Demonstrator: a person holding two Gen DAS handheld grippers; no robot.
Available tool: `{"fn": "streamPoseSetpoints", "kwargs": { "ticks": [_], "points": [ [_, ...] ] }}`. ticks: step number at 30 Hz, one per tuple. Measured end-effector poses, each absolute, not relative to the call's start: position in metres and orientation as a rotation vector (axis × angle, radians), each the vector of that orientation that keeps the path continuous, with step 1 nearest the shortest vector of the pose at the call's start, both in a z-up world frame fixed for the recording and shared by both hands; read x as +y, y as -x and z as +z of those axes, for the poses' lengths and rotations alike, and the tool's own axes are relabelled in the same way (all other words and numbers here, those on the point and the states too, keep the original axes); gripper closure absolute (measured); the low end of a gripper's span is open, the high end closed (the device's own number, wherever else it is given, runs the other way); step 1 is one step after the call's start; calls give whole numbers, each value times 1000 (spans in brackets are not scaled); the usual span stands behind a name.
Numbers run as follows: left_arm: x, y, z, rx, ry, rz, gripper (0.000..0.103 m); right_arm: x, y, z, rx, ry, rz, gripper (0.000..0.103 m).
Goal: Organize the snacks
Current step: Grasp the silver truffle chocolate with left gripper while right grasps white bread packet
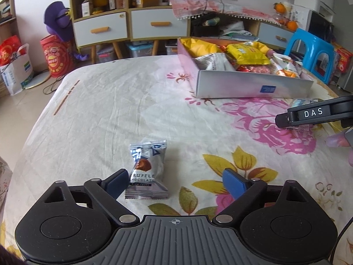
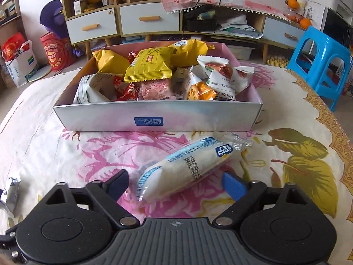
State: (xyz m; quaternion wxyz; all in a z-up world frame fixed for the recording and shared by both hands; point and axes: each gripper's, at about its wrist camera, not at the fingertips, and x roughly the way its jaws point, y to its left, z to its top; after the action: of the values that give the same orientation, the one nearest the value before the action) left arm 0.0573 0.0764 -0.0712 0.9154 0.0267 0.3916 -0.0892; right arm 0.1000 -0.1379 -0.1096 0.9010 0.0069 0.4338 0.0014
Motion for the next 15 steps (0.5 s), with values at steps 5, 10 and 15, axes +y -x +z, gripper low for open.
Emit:
{"fn": "streamPoseSetpoints", "kwargs": {
  "ticks": [5, 10, 15],
  "points": [
    [76, -56, -70, 794, -52, -176, 24, -150, -91, -105, 895, -31, 33, 46],
    [76, -57, -69, 789, -51, -155, 34, -157, -85, -102, 899, -32, 57, 58],
    [74, -57, -68, 786, -52, -147, 44, -160, -82, -100, 902, -32, 81, 70]
  ]
}}
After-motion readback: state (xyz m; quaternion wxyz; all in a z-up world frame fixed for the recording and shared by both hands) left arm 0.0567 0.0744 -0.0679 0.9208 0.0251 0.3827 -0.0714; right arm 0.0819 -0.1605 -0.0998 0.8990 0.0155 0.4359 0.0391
